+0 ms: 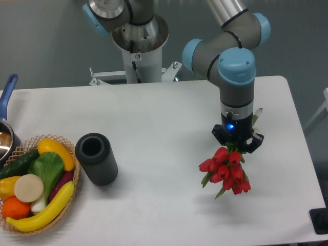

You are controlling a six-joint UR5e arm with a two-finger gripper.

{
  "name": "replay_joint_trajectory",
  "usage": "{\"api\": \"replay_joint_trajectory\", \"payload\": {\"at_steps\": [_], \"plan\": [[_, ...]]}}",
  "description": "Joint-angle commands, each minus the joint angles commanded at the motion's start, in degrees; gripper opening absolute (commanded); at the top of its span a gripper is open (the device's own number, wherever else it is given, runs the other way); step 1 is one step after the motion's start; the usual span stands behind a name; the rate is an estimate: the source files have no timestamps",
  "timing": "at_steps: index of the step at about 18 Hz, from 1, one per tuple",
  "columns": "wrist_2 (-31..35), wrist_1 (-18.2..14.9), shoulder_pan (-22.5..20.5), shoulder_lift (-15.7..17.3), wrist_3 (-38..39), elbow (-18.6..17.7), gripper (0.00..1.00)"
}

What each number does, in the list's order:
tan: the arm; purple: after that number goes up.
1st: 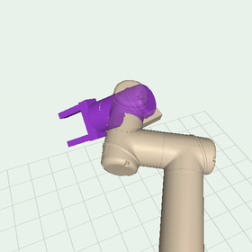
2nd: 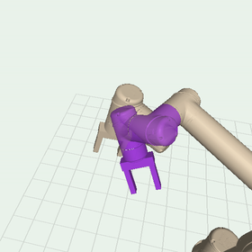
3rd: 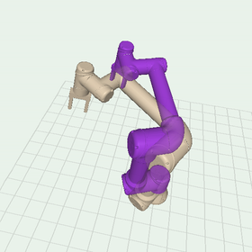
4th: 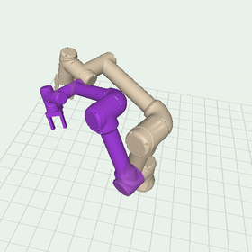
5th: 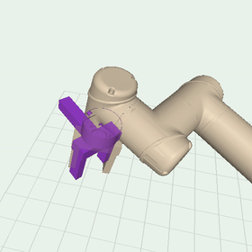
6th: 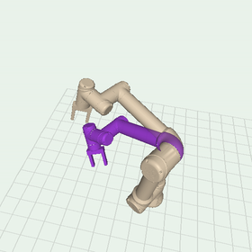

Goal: Place the flowers on the table
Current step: 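Lower the red tulip bunch toward the table with the gripper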

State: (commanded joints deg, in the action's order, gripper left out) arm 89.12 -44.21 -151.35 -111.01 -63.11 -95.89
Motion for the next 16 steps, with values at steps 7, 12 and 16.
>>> {"api": "replay_joint_trajectory", "payload": {"at_steps": [7,12,16], "plan": [[0.17,0.70,0.78,-1.75,0.17,-0.61,0.08],[0.79,0.88,1.49,-4.13,0.09,-0.26,0.15],[0.53,0.88,1.67,-5.36,-0.18,0.44,0.50]]}}
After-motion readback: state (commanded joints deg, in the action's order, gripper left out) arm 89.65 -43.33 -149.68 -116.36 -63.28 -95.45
